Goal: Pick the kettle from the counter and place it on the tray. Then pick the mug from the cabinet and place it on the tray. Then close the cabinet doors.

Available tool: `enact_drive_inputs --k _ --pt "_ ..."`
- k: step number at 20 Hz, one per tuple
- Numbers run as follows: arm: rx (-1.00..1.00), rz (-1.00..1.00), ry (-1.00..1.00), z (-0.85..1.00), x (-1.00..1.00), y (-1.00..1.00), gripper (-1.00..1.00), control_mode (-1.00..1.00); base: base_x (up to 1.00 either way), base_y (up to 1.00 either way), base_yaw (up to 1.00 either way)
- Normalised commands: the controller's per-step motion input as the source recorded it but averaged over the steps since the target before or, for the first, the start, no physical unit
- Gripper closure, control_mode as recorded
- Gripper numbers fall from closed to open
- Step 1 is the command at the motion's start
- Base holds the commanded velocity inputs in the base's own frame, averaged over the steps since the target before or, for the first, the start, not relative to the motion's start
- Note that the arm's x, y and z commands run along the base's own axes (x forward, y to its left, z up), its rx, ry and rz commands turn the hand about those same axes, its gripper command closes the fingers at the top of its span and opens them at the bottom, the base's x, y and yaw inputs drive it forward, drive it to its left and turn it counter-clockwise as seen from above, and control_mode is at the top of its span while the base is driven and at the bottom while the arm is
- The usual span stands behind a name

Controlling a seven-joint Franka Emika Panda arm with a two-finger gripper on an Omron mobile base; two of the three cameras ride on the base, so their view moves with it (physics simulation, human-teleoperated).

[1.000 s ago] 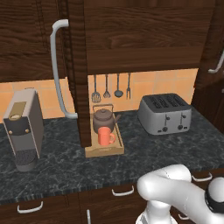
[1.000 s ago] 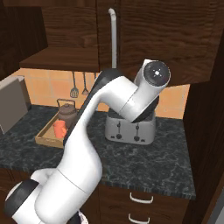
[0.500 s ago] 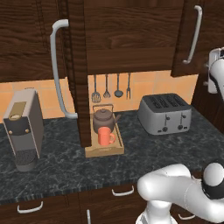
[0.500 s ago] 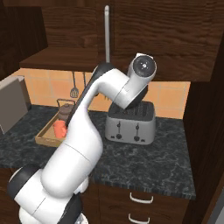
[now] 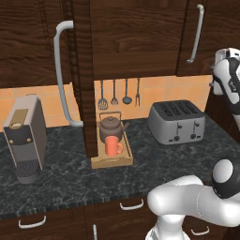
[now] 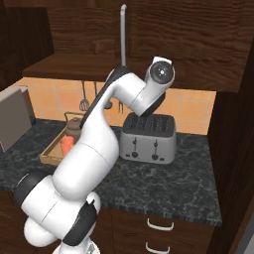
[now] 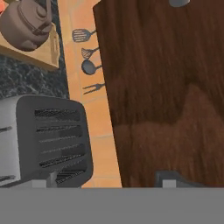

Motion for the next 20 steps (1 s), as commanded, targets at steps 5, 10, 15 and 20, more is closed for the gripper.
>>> enact_drive_inputs --k 5,10,15,20 --pt "0.00 0.00 -0.12 -0.35 0.87 0.14 -1.00 -1.00 0.00 0.00 0.00" --pt "0.00 0.00 0.01 -0.66 0.58 0.31 -1.00 -1.00 0.00 0.00 0.00" --pt "0.00 0.00 0.06 -0.59 -0.14 0.56 -1.00 -1.00 0.00 0.00 0.00" --pt "0.00 0.00 0.04 -0.22 -0.58 0.31 -1.00 -1.00 0.00 0.00 0.00"
